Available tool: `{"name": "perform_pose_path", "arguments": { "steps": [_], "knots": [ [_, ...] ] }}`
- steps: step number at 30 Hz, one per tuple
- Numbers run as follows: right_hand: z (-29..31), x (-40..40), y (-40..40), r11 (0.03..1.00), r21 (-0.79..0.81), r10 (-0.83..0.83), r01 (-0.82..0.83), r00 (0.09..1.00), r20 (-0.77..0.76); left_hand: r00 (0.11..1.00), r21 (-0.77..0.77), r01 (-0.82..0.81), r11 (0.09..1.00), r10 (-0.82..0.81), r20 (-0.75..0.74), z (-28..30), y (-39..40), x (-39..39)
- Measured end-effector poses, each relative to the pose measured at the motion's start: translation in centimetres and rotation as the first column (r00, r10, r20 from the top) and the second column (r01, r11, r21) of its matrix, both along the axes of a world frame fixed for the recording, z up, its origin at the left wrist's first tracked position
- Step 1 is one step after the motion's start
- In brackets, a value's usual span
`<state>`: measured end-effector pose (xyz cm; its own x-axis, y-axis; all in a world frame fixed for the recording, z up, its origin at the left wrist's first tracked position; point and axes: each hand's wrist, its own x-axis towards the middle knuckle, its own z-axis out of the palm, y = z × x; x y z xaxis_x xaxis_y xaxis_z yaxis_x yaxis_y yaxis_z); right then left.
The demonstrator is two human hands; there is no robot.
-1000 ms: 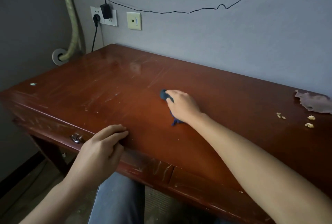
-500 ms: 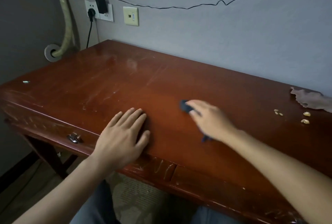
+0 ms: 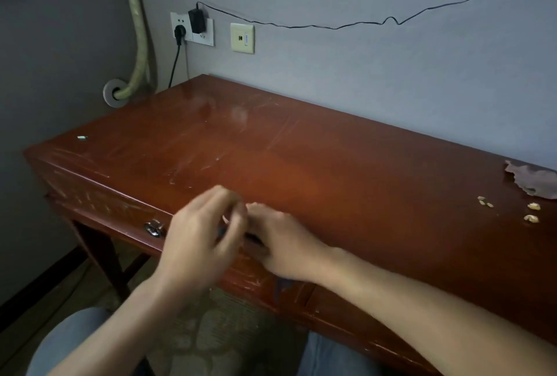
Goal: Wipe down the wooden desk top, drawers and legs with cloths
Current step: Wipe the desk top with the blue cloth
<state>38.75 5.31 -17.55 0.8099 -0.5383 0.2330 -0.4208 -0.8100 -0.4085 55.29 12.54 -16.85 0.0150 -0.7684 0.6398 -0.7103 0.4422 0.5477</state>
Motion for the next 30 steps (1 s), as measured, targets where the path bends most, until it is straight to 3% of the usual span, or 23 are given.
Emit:
{"name": "perform_pose_path", "arguments": {
  "steps": [2,3,5,7,8,10,14,18,20,22,26,28,30],
  "knots": [
    [1.3,-0.1,0.8,0.979,0.115,0.165,-0.166,0.986,0.023,0.997,-0.007,-0.073,0.997,0.074,0.005,-0.2,-0.2,1.8],
    [1.8,-0.9,0.3,0.979,0.129,0.149,-0.157,0.986,0.068,0.994,0.008,-0.1,0.995,0.099,0.044,-0.5,-0.3,2.4],
    [2.6,-3.0,-1.8,0.993,0.112,-0.059,0.036,0.975,0.214,0.967,0.032,-0.133,0.991,0.123,0.224,-1.7,-0.5,3.5],
    [2.7,-5.3,-5.3,0.928,0.09,-0.372,0.361,0.89,0.264,0.906,0.052,-0.17,0.984,0.136,0.401,-3.4,-0.6,3.9],
    [2.5,-6.0,-7.1,0.865,0.058,-0.499,0.499,0.838,0.22,0.888,0.065,-0.183,0.981,0.137,0.438,-4.2,-0.5,4.0],
    [1.3,-6.1,-9.7,0.798,-0.006,-0.599,0.602,0.795,0.094,0.876,0.051,-0.185,0.981,0.141,0.462,-5.5,-0.3,4.3],
    [-0.1,-1.2,-10.3,0.83,-0.087,-0.541,0.551,0.833,0.119,0.867,-0.043,-0.193,0.98,0.191,0.46,-7.2,0.1,4.8],
    [-0.2,3.1,-4.7,0.981,-0.107,-0.147,0.163,0.979,0.144,0.903,-0.137,-0.192,0.972,0.23,0.363,-8.3,-0.2,4.8],
    [-0.4,2.7,-4.0,0.996,-0.086,0.018,-0.01,0.996,0.087,0.917,-0.161,-0.187,0.969,0.231,0.325,-8.5,-0.3,5.2],
    [-0.2,2.3,-6.9,0.991,-0.128,-0.035,0.043,0.997,0.064,0.915,-0.177,-0.179,0.968,0.23,0.331,-8.6,-0.2,5.5],
    [0.5,3.2,-12.3,0.885,-0.105,-0.445,0.453,0.891,0.094,0.898,-0.149,-0.246,0.958,0.284,0.337,-8.4,-0.3,6.6],
    [0.2,4.7,-11.7,0.891,-0.126,-0.43,0.436,0.9,0.077,0.877,-0.133,-0.297,0.946,0.325,0.354,-8.1,-0.4,7.6],
    [0.2,6.0,-9.2,0.939,-0.126,-0.311,0.321,0.946,0.092,0.867,-0.133,-0.317,0.939,0.344,0.36,-8.0,-0.5,8.4]
  ]
}}
